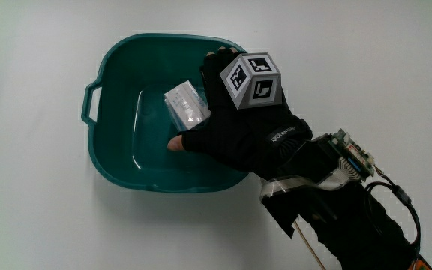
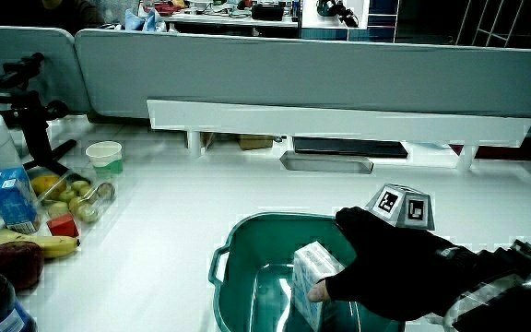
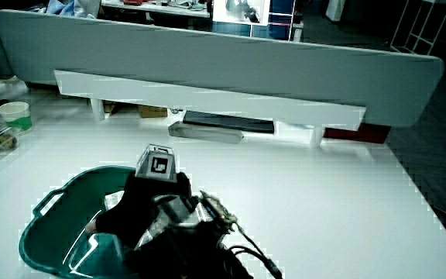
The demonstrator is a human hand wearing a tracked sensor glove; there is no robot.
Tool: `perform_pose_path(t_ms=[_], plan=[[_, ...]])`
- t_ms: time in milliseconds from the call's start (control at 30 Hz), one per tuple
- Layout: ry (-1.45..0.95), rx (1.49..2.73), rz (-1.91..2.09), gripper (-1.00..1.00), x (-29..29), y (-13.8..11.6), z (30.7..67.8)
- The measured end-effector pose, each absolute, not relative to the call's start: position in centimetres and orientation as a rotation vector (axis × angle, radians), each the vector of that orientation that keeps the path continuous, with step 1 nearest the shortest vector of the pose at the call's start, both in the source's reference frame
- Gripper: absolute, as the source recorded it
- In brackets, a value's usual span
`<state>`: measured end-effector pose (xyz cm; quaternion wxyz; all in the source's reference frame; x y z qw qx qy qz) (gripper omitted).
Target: Pick milk from plate
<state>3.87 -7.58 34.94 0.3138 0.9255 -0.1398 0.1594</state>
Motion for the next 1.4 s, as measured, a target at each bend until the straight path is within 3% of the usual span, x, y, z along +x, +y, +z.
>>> perform_pose_path(t_ms=[333, 600, 1400], plan=[[-0.318, 2.394, 0.396, 0.0, 3.3, -7.8, 37.0], [-0.299, 2.433, 0.438, 0.0, 2.9, -7.4, 37.1], [-0.198, 2.568, 0.476, 0.75, 2.7, -7.1, 36.9]])
